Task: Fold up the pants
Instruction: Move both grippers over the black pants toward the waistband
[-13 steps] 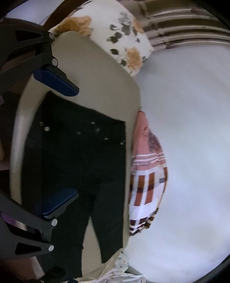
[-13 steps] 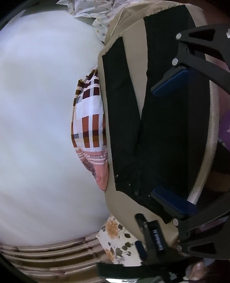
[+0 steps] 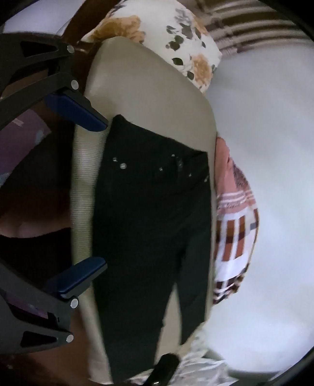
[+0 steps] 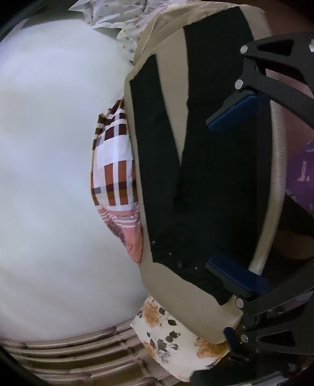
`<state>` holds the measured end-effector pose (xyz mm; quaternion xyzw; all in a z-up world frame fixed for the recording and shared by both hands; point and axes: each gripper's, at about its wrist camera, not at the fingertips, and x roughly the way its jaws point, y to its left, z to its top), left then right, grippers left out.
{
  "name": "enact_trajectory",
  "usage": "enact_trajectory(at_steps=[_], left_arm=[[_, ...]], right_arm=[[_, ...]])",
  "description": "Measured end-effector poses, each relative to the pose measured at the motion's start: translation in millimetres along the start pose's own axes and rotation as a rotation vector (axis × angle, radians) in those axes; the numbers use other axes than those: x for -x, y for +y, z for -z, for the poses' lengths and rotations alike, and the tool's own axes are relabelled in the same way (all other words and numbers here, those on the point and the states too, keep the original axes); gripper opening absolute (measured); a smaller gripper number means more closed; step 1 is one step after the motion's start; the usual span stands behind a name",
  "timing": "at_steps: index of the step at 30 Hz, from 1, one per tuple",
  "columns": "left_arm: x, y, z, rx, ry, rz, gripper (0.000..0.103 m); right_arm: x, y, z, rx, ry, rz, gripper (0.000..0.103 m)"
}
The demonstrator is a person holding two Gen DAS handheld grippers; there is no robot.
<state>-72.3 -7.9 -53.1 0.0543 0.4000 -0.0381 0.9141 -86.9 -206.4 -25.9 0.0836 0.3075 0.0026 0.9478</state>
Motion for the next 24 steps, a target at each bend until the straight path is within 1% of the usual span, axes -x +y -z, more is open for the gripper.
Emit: enact_trajectory(at_steps=[1, 4, 6, 8, 11, 15, 17, 18, 20, 22, 24], left_arm=[[0.8, 1.5, 0.9, 0.004, 0.005, 0.009, 0.103], [3.1, 14.8, 6.3, 0.056, 0.023, 0.063, 0.103], [4.6, 24.1, 8.0, 0.095, 0.03, 0.085, 0.103], [8.6, 31.3, 9.7, 0.127, 0.012, 0.114, 0.103], [15.6, 40.6, 9.9, 0.168, -0.019, 0.188, 0.103], [19.9, 47.4, 9.5, 0.196, -0.048, 0.189, 0.103], [20.6, 52.8, 7.4, 0.212, -0.073, 0.222, 0.103], [20.9, 57.7, 2.7, 0.221, -0.095, 0.228, 0.103], [17.9, 62.0, -7.3, 0.208, -0.112, 0.215, 0.103], [7.2, 68.7, -32.4, 0.169, -0.111, 0.187, 0.103], [-2.3, 79.2, -56.7, 0.155, -0.133, 0.167, 0.103]], right_arm=[[0.2, -3.3, 10.8, -0.01, 0.012, -0.004, 0.103], [1.1, -6.6, 16.5, -0.031, 0.028, 0.003, 0.103], [0.9, -8.0, 17.8, -0.048, 0.047, -0.017, 0.103], [3.4, -6.4, 20.0, -0.047, 0.047, -0.024, 0.103], [5.2, -0.5, 19.0, -0.028, 0.05, -0.033, 0.103], [5.1, 4.6, 20.5, -0.024, 0.058, -0.05, 0.103], [3.5, 4.9, 21.2, -0.028, 0.066, -0.052, 0.103], [2.5, 4.0, 20.9, -0.032, 0.069, -0.051, 0.103], [-1.5, 0.3, 20.5, -0.046, 0.084, -0.04, 0.103], [-6.5, -6.5, 18.9, -0.073, 0.095, -0.042, 0.103], [-9.9, -11.2, 14.4, -0.083, 0.09, -0.034, 0.103]])
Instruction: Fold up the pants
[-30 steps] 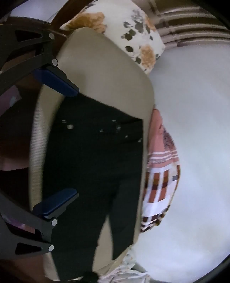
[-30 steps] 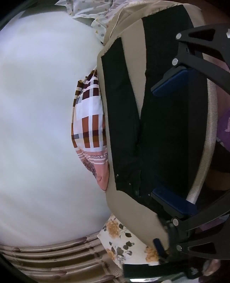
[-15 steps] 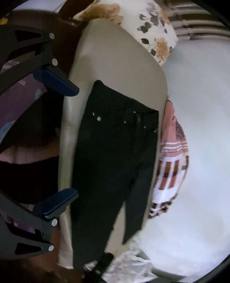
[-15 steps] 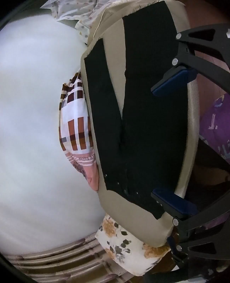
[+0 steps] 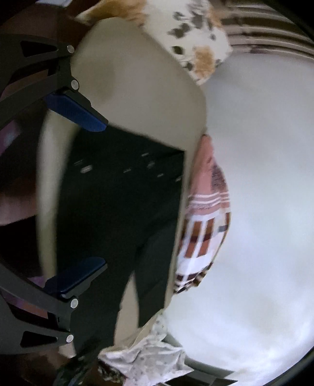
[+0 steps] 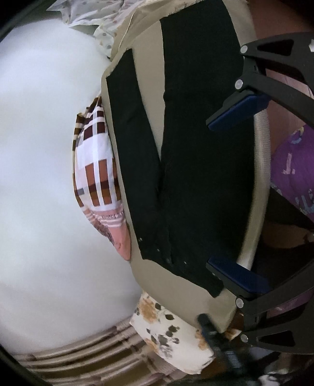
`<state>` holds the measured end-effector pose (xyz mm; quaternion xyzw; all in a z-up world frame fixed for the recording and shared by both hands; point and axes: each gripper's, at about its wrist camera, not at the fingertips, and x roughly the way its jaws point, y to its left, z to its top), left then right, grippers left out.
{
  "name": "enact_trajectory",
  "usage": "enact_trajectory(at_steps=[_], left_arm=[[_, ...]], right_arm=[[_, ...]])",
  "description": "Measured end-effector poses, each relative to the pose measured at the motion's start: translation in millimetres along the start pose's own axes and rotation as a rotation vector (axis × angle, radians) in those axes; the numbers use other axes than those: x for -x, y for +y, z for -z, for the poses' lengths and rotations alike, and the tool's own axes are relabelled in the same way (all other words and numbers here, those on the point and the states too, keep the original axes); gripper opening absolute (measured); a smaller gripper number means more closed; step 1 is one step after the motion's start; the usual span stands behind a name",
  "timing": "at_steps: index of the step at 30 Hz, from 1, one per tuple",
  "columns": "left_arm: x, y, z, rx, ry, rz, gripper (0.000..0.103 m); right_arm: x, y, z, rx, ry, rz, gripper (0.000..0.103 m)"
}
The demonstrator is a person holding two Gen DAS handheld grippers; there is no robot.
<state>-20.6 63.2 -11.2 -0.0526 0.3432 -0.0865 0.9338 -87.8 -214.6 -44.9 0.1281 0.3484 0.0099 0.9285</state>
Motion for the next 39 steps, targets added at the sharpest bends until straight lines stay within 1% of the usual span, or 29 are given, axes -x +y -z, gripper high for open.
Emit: enact_trajectory(at_steps=[3, 5, 7, 8, 9, 10, 12, 14, 15, 16, 17, 18, 20, 21, 22, 23, 26, 29, 31, 32, 34, 35, 36, 37, 39], left_arm=[[-29.0, 18.4, -41.1, -0.02, -0.001, -0.019, 0.103], [-58.2, 34.1, -67.1, -0.033, 0.025, 0.004, 0.103], [-82.1, 46.1, -85.5, -0.047, 0.031, -0.002, 0.103], [-97.0, 51.2, -95.6, -0.065, 0.033, -0.022, 0.103], [-116.8, 58.6, -108.3, -0.08, 0.037, -0.064, 0.103], [-127.8, 62.8, -112.8, -0.084, 0.045, -0.059, 0.103], [-165.8, 77.0, -131.0, -0.095, 0.07, -0.016, 0.103], [-196.1, 86.9, -140.1, -0.109, 0.107, -0.011, 0.102], [-219.8, 94.4, -147.1, -0.119, 0.139, 0.027, 0.1], [-230.5, 97.2, -149.3, -0.124, 0.153, 0.05, 0.098], [-245.7, 101.8, -151.4, -0.128, 0.173, 0.065, 0.089], [-262.6, 107.8, -154.8, -0.133, 0.189, 0.057, 0.081], [-286.2, 115.3, -157.9, -0.146, 0.214, 0.04, 0.078], [-303.0, 124.0, -160.4, -0.135, 0.239, 0.053, 0.074], [-310.2, 124.7, -160.4, -0.128, 0.25, 0.068, 0.07], [-323.1, 131.8, -162.9, -0.112, 0.269, 0.102, 0.061], [-345.3, 138.0, -163.7, -0.103, 0.307, 0.142, 0.061], [-364.7, 134.6, -160.9, -0.148, 0.354, 0.191, 0.061], [-376.2, 130.0, -157.3, -0.161, 0.401, 0.252, 0.061], [-381.5, 127.7, -153.6, -0.171, 0.422, 0.252, 0.061], [-382.2, 131.7, -153.9, -0.148, 0.416, 0.266, 0.059], [-383.2, 136.5, -155.3, -0.107, 0.418, 0.266, 0.051], [-383.1, 141.7, -156.2, -0.065, 0.415, 0.259, 0.045], [-382.6, 143.3, -155.8, -0.048, 0.414, 0.265, 0.044], [-376.4, 137.0, -152.3, -0.076, 0.392, 0.238, 0.037]], right_arm=[[-5.0, -5.0, -9.4, 0.002, -0.012, -0.013, 0.103], [-8.7, -6.4, -14.4, 0.005, -0.017, -0.012, 0.103], [-17.6, -7.7, -18.2, 0.002, -0.004, -0.017, 0.103], [-21.5, -8.1, -19.8, -0.003, 0.005, -0.02, 0.103], [-27.3, -9.5, -20.7, -0.009, 0.019, -0.025, 0.103], [-34.6, -11.6, -21.4, -0.018, 0.038, -0.033, 0.103], [-46.6, -13.7, -20.8, -0.033, 0.075, -0.038, 0.103], [-59.2, -17.5, -21.3, -0.048, 0.107, -0.038, 0.103], [-66.1, -20.0, -21.6, -0.055, 0.126, -0.037, 0.103], [-70.4, -21.8, -21.8, -0.059, 0.137, -0.034, 0.103], [-74.4, -23.6, -21.8, -0.064, 0.147, -0.031, 0.103], [-77.9, -25.5, -22.0, -0.069, 0.158, -0.028, 0.103], [-86.5, -30.0, -23.4, -0.077, 0.176, -0.016, 0.103], [-91.1, -31.9, -23.7, -0.081, 0.188, -0.011, 0.103], [-95.0, -33.2, -24.0, -0.084, 0.2, -0.008, 0.103], [-99.1, -34.3, -25.7, -0.086, 0.209, -0.005, 0.103], [-111.0, -35.7, -24.4, -0.086, 0.236, 0.005, 0.103], [-120.8, -36.2, -23.1, -0.083, 0.26, 0.013, 0.103], [-126.4, -36.0, -22.2, -0.081, 0.276, 0.023, 0.103], [-128.7, -36.2, -22.9, -0.081, 0.282, 0.025, 0.103], [-133.3, -36.3, -22.9, -0.084, 0.292, 0.03, 0.103], [-135.2, -36.6, -23.6, -0.086, 0.294, 0.03, 0.103], [-136.3, -36.6, -23.9, -0.088, 0.296, 0.031, 0.103], [-137.5, -36.2, -24.2, -0.088, 0.297, 0.032, 0.103], [-140.2, -34.8, -25.6, -0.086, 0.299, 0.033, 0.103]])
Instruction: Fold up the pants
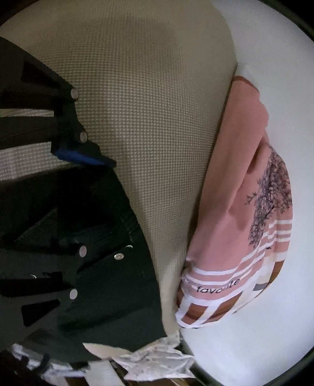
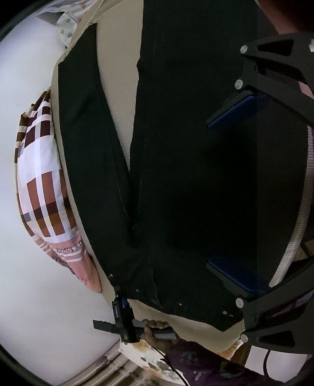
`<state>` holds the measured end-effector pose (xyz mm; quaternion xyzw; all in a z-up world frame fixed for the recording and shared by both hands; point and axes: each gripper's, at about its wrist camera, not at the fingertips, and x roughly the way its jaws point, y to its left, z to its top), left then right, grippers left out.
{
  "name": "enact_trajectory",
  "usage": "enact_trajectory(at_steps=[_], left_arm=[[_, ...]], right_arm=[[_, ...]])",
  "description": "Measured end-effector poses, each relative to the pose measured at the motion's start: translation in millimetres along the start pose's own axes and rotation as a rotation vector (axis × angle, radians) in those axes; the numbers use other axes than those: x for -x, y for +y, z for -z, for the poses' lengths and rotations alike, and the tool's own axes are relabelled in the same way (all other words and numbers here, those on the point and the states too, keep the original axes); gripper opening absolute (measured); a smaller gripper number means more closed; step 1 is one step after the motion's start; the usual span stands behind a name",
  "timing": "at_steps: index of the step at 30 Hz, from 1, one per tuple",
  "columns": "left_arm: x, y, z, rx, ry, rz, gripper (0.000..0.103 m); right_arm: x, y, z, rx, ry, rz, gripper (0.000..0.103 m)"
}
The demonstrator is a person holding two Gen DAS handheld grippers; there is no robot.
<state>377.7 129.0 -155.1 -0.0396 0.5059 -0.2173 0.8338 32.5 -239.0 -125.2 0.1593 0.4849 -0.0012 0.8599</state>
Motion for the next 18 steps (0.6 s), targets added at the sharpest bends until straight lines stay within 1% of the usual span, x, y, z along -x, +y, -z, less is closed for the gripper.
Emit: enact_trajectory(at_steps=[1, 2, 4, 5, 6, 9, 10, 11, 13, 16, 18], left_arm=[[2.3, -4.3, 1.2, -0.013, -0.009, -0.015, 0.034], [6.4, -8.5, 2.6, -0.018, -0.022, -0.025, 0.029], [19.8, -18.3, 5.8, -0.032, -0.074, -0.046, 0.02], [28.4, -24.7, 8.0, -0.04, -0.105, -0.053, 0.017], [38.8, -29.9, 10.7, -0.038, -0.139, -0.063, 0.017], [63.1, -41.5, 17.9, -0.009, -0.207, -0.05, 0.016], [70.8, -44.6, 21.0, -0.004, -0.225, -0.047, 0.016], [78.8, -49.9, 25.4, -0.003, -0.246, -0.042, 0.016], [93.4, -61.6, 33.8, -0.012, -0.277, -0.036, 0.016], [118.0, -77.6, 52.3, -0.001, -0.309, 0.0, 0.016], [129.9, -87.4, 64.7, 0.012, -0.326, 0.028, 0.016]], right_arm=[[-0.2, 1.1, -1.3, 0.004, -0.002, -0.002, 0.103], [0.1, 2.1, -3.3, 0.01, -0.008, -0.002, 0.103], [0.3, 2.0, -9.8, 0.007, -0.02, -0.016, 0.103], [0.0, -0.2, -15.1, -0.009, -0.025, -0.037, 0.103], [-0.2, -4.4, -21.8, -0.035, -0.031, -0.066, 0.103], [-4.1, -22.9, -50.5, -0.151, -0.061, -0.174, 0.103], [-7.6, -34.0, -65.5, -0.214, -0.072, -0.242, 0.103], [-11.0, -38.8, -74.5, -0.253, -0.073, -0.283, 0.103], [-24.9, -52.3, -100.8, -0.348, -0.062, -0.399, 0.103], [-53.7, -58.8, -139.8, -0.408, -0.027, -0.505, 0.103], [-75.7, -56.3, -164.7, -0.408, 0.008, -0.528, 0.103]])
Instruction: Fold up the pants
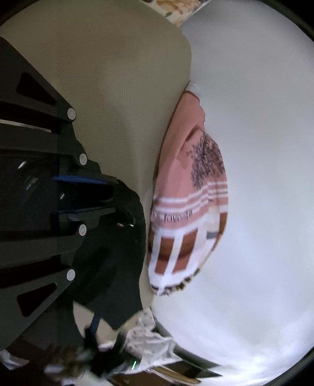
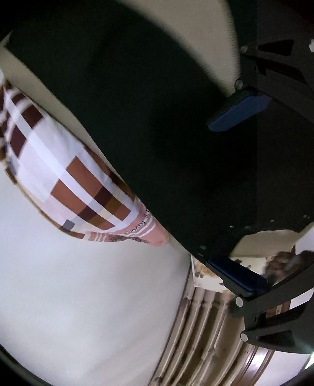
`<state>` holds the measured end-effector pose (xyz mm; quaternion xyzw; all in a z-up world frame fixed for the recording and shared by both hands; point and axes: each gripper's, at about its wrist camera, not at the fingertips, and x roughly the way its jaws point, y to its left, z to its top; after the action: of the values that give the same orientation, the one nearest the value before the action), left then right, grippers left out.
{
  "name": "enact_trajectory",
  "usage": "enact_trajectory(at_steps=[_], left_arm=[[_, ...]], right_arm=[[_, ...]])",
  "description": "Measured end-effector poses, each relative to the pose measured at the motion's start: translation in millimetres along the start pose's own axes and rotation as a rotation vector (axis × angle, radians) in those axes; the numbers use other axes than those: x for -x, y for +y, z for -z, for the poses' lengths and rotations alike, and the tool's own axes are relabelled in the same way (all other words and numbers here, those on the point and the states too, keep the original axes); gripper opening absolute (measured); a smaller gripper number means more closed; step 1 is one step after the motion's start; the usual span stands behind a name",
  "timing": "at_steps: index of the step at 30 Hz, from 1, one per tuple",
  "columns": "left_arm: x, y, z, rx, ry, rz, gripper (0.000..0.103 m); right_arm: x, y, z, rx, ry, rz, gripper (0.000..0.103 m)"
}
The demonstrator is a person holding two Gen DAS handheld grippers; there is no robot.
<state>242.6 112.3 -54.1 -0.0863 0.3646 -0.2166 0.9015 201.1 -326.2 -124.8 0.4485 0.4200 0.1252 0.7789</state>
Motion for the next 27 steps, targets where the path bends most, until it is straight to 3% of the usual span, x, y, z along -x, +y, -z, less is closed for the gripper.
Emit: enact_trajectory(at_steps=[7, 9, 10, 11, 12, 18, 22, 27], left_arm=[[44.9, -25.4, 39.2, 0.071, 0.002, 0.065, 0.016], [51.4, -28.2, 49.9, 0.102, 0.017, 0.071, 0.016], [52.6, -28.6, 53.0, 0.114, 0.024, 0.075, 0.016], [54.0, -28.8, 56.7, 0.126, 0.032, 0.078, 0.016], [54.8, -29.2, 60.4, 0.137, 0.039, 0.073, 0.016], [70.3, -19.0, 80.6, 0.185, 0.085, 0.029, 0.016], [91.2, -14.2, 107.2, 0.215, 0.132, -0.01, 0.016], [105.8, -4.8, 146.4, 0.259, 0.195, -0.073, 0.016]], right_arm=[[-60.3, -22.0, -64.2, -0.189, 0.044, -0.058, 0.099], [-71.9, -27.4, -74.2, -0.198, 0.046, -0.03, 0.086], [-77.7, -29.6, -79.0, -0.199, 0.05, -0.007, 0.06], [-83.3, -32.4, -81.2, -0.201, 0.065, 0.016, 0.025], [-87.9, -34.5, -80.6, -0.206, 0.085, 0.045, 0.012], [-48.6, -22.1, -24.9, -0.088, 0.029, 0.033, 0.007], [-8.1, -17.1, 45.2, -0.059, 0.036, 0.021, 0.007], [4.4, -22.9, 120.4, -0.088, 0.085, 0.038, 0.007]])
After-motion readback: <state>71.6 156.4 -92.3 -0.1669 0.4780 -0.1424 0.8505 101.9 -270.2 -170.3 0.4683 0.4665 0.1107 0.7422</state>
